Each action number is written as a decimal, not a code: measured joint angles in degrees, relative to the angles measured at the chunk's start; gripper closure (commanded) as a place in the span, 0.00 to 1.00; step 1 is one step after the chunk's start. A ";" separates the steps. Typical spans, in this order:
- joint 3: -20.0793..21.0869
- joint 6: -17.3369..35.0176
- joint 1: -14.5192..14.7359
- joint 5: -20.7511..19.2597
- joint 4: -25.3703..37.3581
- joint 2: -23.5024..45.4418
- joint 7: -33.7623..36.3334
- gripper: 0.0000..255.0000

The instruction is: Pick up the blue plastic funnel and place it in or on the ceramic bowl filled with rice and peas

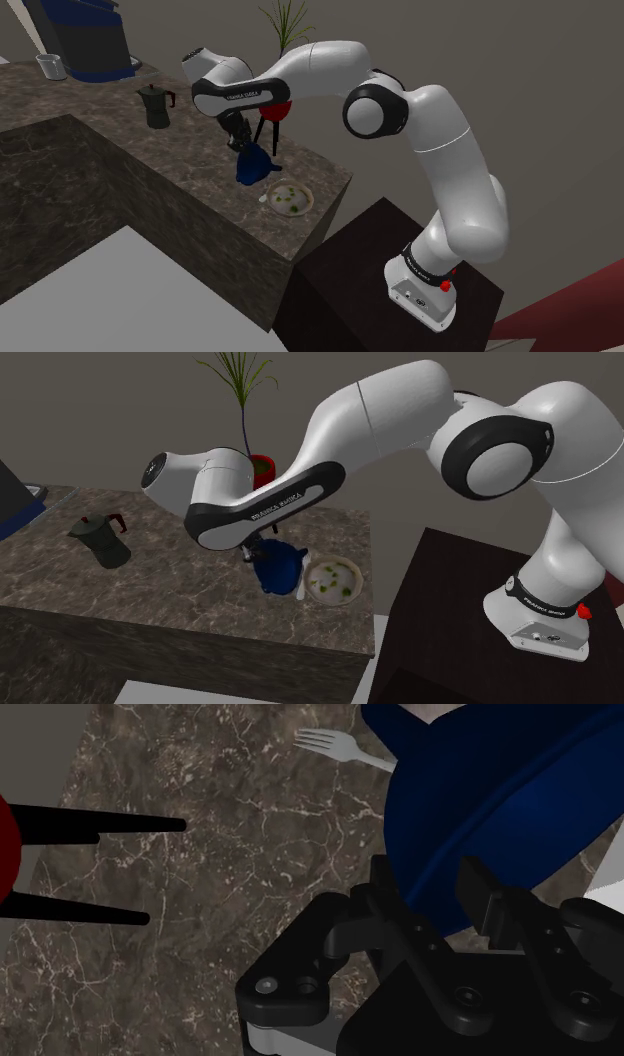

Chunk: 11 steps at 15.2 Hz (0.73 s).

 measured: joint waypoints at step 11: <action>0.16 -5.92 0.44 0.37 3.04 -3.12 -1.55 1.00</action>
